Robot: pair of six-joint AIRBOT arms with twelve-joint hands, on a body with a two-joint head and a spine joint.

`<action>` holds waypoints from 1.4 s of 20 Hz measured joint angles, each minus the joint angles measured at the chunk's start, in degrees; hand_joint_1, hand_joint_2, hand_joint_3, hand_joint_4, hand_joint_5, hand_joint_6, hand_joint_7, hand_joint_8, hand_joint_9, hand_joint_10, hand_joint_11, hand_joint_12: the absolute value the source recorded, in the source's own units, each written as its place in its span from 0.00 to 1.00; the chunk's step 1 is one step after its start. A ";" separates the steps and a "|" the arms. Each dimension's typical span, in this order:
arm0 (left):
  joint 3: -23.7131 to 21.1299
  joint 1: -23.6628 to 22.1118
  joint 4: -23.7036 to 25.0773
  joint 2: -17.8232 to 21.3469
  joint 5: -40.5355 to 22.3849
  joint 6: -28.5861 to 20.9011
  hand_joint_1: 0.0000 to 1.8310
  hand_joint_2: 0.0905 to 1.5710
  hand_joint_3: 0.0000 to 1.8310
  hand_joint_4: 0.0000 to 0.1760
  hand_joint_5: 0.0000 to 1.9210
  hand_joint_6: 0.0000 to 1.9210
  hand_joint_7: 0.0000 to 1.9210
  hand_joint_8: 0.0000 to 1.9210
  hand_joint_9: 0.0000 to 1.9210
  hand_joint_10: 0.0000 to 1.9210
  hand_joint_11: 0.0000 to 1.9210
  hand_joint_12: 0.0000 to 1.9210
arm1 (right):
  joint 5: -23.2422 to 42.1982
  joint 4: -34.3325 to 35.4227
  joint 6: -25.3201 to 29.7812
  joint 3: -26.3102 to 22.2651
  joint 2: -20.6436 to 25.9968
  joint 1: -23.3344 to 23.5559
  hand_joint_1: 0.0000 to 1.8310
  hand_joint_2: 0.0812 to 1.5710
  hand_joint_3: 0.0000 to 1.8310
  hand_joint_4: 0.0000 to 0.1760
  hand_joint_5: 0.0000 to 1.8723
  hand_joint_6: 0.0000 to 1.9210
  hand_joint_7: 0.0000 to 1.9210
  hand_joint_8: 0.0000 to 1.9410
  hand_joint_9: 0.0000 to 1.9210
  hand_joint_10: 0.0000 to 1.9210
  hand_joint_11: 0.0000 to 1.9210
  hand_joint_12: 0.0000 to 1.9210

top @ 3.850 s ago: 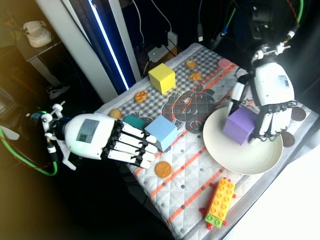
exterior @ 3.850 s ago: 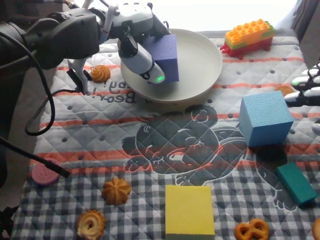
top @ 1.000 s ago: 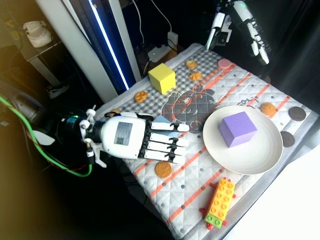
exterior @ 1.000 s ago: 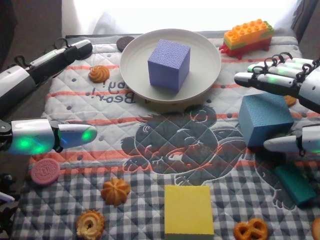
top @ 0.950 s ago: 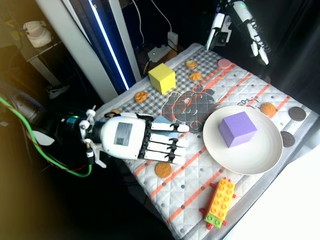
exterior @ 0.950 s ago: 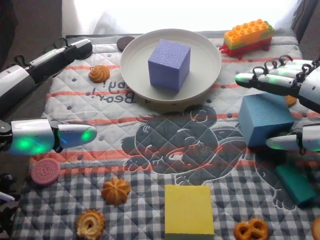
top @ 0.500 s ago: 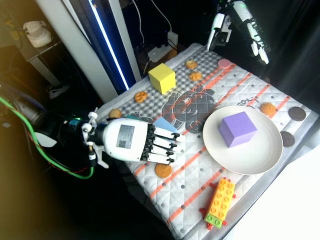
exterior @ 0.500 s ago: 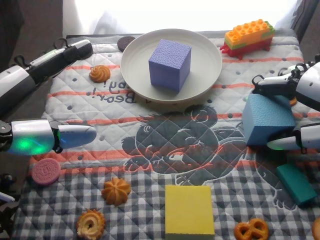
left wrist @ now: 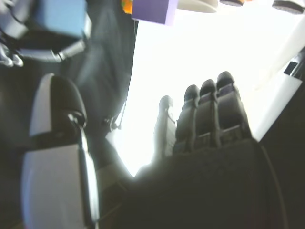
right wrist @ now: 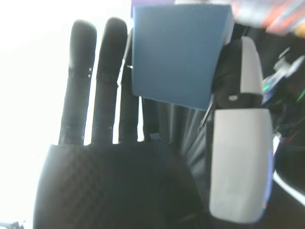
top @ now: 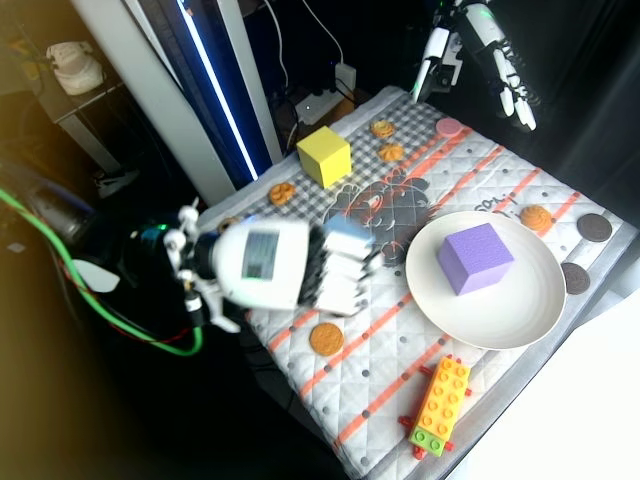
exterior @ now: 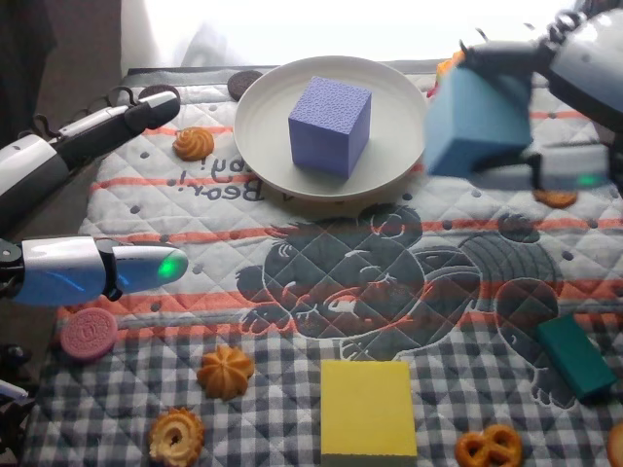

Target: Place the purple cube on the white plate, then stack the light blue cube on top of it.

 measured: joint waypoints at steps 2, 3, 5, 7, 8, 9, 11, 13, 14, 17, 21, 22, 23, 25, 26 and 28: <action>0.17 0.00 0.26 -0.13 0.20 0.02 0.50 0.59 0.00 0.73 0.09 0.00 0.05 0.00 0.00 0.00 0.00 0.00 | -2.14 -0.70 -0.02 1.40 -2.03 2.01 0.75 0.69 0.00 0.00 0.47 0.61 0.55 0.41 0.50 0.58 0.40 0.61; 0.24 0.00 0.15 -0.35 0.33 0.00 0.50 0.59 0.00 0.66 0.10 0.01 0.06 0.01 0.00 0.00 0.00 0.00 | -3.78 -1.22 0.02 2.62 -3.54 3.96 0.75 0.69 0.00 0.00 0.46 0.62 0.54 0.43 0.51 0.56 0.43 0.60; 0.24 0.00 0.42 -0.42 0.79 0.00 0.49 0.60 0.01 0.72 0.09 0.00 0.06 0.00 0.00 0.00 0.00 0.00 | -5.62 -1.16 0.02 5.01 -5.53 7.23 0.74 0.70 0.00 0.00 0.45 0.63 0.52 0.48 0.51 0.56 0.45 0.58; 0.59 -0.02 0.63 -0.59 1.16 0.00 0.50 0.59 0.00 0.68 0.08 0.00 0.05 0.00 0.00 0.00 0.00 0.00 | -8.31 -1.57 0.00 7.72 -7.43 11.10 0.75 0.69 0.00 0.00 0.47 0.60 0.52 0.47 0.52 0.56 0.49 0.59; 0.79 -0.17 0.44 -0.83 1.25 -0.04 0.51 0.59 0.00 0.65 0.09 0.00 0.05 0.00 0.00 0.00 0.00 0.00 | -9.73 -2.14 -0.02 8.74 -8.39 12.70 0.75 0.69 0.00 0.00 0.47 0.58 0.52 0.47 0.53 0.55 0.50 0.57; 0.94 -0.28 0.87 -0.83 1.49 0.00 0.51 0.59 0.00 0.68 0.08 0.00 0.05 0.00 0.00 0.00 0.00 0.00 | -10.80 -2.73 -0.02 9.55 -9.49 13.99 0.75 0.68 0.00 0.00 0.47 0.58 0.53 0.46 0.53 0.54 0.49 0.56; 1.18 -0.76 1.25 -1.18 1.75 0.00 0.51 0.59 0.00 0.75 0.08 0.00 0.05 0.00 0.00 0.00 0.00 0.00 | -12.39 -4.09 0.02 10.43 -11.30 15.28 0.75 0.68 0.00 0.00 0.47 0.58 0.55 0.41 0.53 0.55 0.47 0.57; 1.51 -1.11 1.77 -1.73 2.47 0.00 0.51 0.60 0.00 0.76 0.08 0.00 0.05 0.00 0.00 0.00 0.00 0.00 | -14.10 -4.66 0.02 11.47 -13.38 16.39 0.75 0.69 0.00 0.00 0.46 0.58 0.54 0.42 0.53 0.58 0.46 0.63; 1.88 -1.36 2.34 -2.01 3.06 0.02 0.51 0.60 0.00 0.73 0.08 0.00 0.05 0.00 0.00 0.00 0.00 0.00 | -14.45 -4.66 0.02 12.09 -14.08 16.87 0.75 0.69 0.00 0.00 0.46 0.58 0.55 0.41 0.53 0.59 0.45 0.65; 2.14 -1.90 2.67 -2.29 4.07 0.00 0.52 0.59 0.00 0.78 0.08 0.00 0.06 0.00 0.00 0.00 0.00 0.00 | -15.39 -4.76 0.00 13.38 -15.17 17.75 0.75 0.68 0.00 0.00 0.47 0.55 0.55 0.42 0.55 0.55 0.47 0.61; 2.32 -2.16 3.26 -2.56 4.07 -0.02 0.51 0.59 0.00 0.75 0.08 0.00 0.06 0.00 0.00 0.00 0.00 0.00 | -17.55 -5.35 0.00 14.51 -16.57 17.75 0.75 0.67 0.00 0.00 0.48 0.54 0.54 0.43 0.56 0.54 0.49 0.58; 2.32 -2.16 3.43 -2.56 4.09 -0.02 0.51 0.59 0.00 0.75 0.08 0.00 0.06 0.00 0.00 0.00 0.00 0.00 | -17.84 -5.66 0.02 14.71 -16.92 17.73 0.75 0.67 0.00 0.00 0.48 0.54 0.54 0.43 0.56 0.54 0.49 0.58; 2.32 -2.16 3.41 -2.56 4.11 -0.02 0.52 0.58 0.00 0.79 0.08 0.00 0.06 0.00 0.00 0.00 0.00 0.00 | -18.36 -5.68 0.00 14.84 -17.27 17.75 0.75 0.67 0.00 0.00 0.48 0.53 0.56 0.39 0.57 0.53 0.50 0.60; 2.32 -2.16 3.28 -2.56 4.20 -0.02 0.51 0.59 0.00 0.78 0.07 0.00 0.05 0.00 0.00 0.00 0.00 0.00 | -18.69 -5.73 0.02 14.93 -17.49 17.73 0.76 0.66 0.00 0.00 0.48 0.54 0.59 0.34 0.57 0.53 0.50 0.63; 2.32 -2.16 3.41 -2.56 4.20 -0.02 0.52 0.59 0.00 0.81 0.07 0.00 0.05 0.00 0.00 0.00 0.00 0.00 | -18.86 -5.70 0.00 14.97 -17.49 17.75 0.76 0.66 0.00 0.00 0.48 0.54 0.60 0.31 0.58 0.52 0.50 0.63; 2.32 -2.29 3.50 -2.56 4.24 -0.02 0.53 0.58 0.00 0.76 0.08 0.00 0.05 0.00 0.00 0.00 0.00 0.00 | -19.15 -5.68 0.00 15.19 -17.51 17.75 0.75 0.67 0.00 0.00 0.48 0.56 0.58 0.35 0.55 0.53 0.44 0.61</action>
